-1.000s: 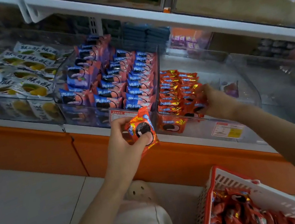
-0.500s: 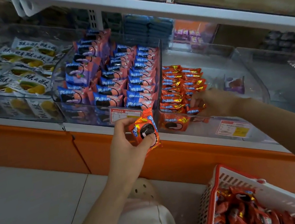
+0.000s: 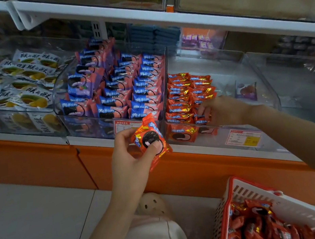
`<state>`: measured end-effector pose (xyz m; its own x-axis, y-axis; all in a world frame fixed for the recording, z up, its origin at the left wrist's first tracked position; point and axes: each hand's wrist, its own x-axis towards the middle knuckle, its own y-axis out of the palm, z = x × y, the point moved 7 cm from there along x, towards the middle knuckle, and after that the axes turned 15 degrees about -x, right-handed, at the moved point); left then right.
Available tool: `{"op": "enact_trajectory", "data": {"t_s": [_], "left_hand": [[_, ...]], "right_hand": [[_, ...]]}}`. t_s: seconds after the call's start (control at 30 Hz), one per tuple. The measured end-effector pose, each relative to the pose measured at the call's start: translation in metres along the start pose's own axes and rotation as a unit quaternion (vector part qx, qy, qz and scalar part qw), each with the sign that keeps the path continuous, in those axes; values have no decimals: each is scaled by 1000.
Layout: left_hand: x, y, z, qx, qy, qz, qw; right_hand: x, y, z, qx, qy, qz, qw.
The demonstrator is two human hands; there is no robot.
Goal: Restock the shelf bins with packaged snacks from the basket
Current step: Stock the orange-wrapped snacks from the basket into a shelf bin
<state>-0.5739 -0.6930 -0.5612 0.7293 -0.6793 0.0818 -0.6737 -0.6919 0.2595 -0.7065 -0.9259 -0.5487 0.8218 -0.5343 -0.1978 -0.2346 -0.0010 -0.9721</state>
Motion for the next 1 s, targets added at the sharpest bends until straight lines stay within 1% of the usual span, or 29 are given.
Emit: {"op": "enact_trajectory", "data": {"t_s": [0.03, 0.1, 0.17, 0.2, 0.23, 0.27, 0.33, 0.4, 0.5, 0.6, 0.63, 0.7, 0.83, 1.0], "left_hand": [[-1, 1, 0, 4, 4, 2, 1000], [-3, 5, -1, 7, 4, 10, 1000], [-6, 11, -1, 9, 1, 20, 1000], [-7, 15, -2, 6, 0, 26, 1000], [-8, 18, -2, 0, -1, 31, 1000], [-10, 21, -1, -8, -5, 35, 999], [-11, 26, 2, -21, -10, 42, 999], [-15, 32, 4, -25, -11, 56, 998], [-21, 40, 5, -20, -4, 87, 996], [-26, 49, 4, -57, -24, 122, 991], [-27, 51, 4, -70, -37, 129, 989], [-27, 52, 2, -54, -37, 133, 989], [-32, 60, -7, 15, 18, 150, 988], [-31, 65, -9, 110, 109, 118, 981]], "right_hand": [[-4, -3, -2, 20, 23, -17, 999], [-17, -16, 2, 38, 58, -102, 992], [-39, -33, 20, 77, 44, -201, 976], [-50, -38, 32, 106, 26, -228, 967], [-60, -41, 45, 138, 9, -235, 962], [-68, -41, 57, 172, -5, -223, 959], [-79, -35, 78, 244, -20, -166, 955], [-87, -31, 92, 292, -30, -128, 947], [-96, -31, 102, 333, -60, -130, 932], [-98, -27, 93, 388, -49, -134, 910], [-99, -24, 89, 398, -43, -129, 907], [-100, -19, 83, 403, -46, -110, 907], [-106, -15, 73, 392, -56, -89, 914], [-116, -15, 64, 364, -48, -97, 925]]}}
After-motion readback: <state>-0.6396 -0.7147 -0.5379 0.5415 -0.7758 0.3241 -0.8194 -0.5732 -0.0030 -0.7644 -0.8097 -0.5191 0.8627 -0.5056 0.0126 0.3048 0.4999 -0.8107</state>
